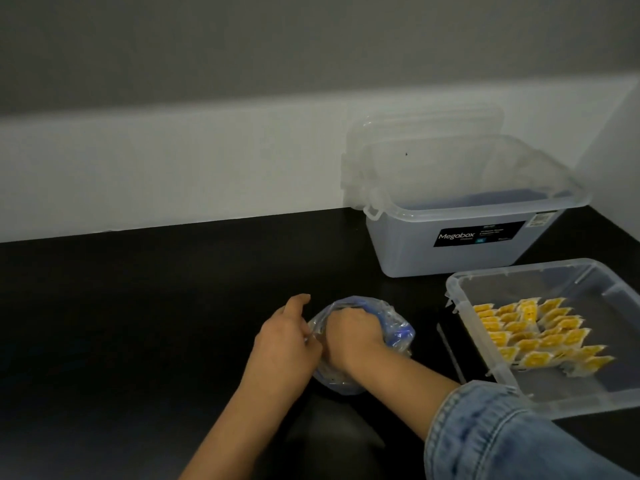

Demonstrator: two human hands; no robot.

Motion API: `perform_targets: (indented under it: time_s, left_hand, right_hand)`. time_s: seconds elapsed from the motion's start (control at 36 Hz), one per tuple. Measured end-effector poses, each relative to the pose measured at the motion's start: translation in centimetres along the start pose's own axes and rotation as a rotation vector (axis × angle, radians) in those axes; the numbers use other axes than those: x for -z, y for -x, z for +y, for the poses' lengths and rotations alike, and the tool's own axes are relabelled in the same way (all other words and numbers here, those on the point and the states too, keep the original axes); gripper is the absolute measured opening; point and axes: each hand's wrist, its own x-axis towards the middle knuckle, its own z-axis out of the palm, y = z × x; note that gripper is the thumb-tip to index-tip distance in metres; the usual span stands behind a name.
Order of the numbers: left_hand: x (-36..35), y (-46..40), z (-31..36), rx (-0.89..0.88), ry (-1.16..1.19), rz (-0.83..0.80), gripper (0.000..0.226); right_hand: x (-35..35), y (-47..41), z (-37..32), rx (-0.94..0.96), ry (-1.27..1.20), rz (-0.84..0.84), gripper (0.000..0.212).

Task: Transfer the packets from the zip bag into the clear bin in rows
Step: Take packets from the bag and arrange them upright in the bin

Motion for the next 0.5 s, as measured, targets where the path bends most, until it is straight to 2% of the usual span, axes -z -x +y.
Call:
perform_targets:
  time_s: [0.11,0.25,0.28,0.36,0.44,0.5]
  left_hand:
    - [0.0,-0.1,-0.2,-0.006,0.028,0.005,0.067]
    - [0.0,-0.2,-0.4,-0.027,0.029,0.018,0.067]
    - [0.0,-0.3,-0.5,-0.031,0.031,0.023,0.067]
    - [0.1,-0.3,-0.7,-0.039,0.034,0.041,0.067]
    - [0.3,-0.5,-1.0,-0.04,0.04,0.055,0.066]
    - [0.4,-0.6,-1.2,-0.035,0.035,0.065,0.065]
  right_hand:
    - [0.3,-0.6,-0.5,-0.069,-0.017,-0.031,0.074]
    - [0.0,-1.5,-0.9,-0.175,-0.14,-0.074,0.089]
    - [-0.1,-1.7,-0.9,-0.176,-0.165,-0.062,0.089]
    - [-0.5,-1.8,-0.4,-0.103,-0.231,0.053,0.068]
    - [0.2,-1.5,-0.4,-0.126,-0.284,-0.007,0.074]
    - [0.6,-1.0,-0.5,-0.104,-0.273,0.021,0.07]
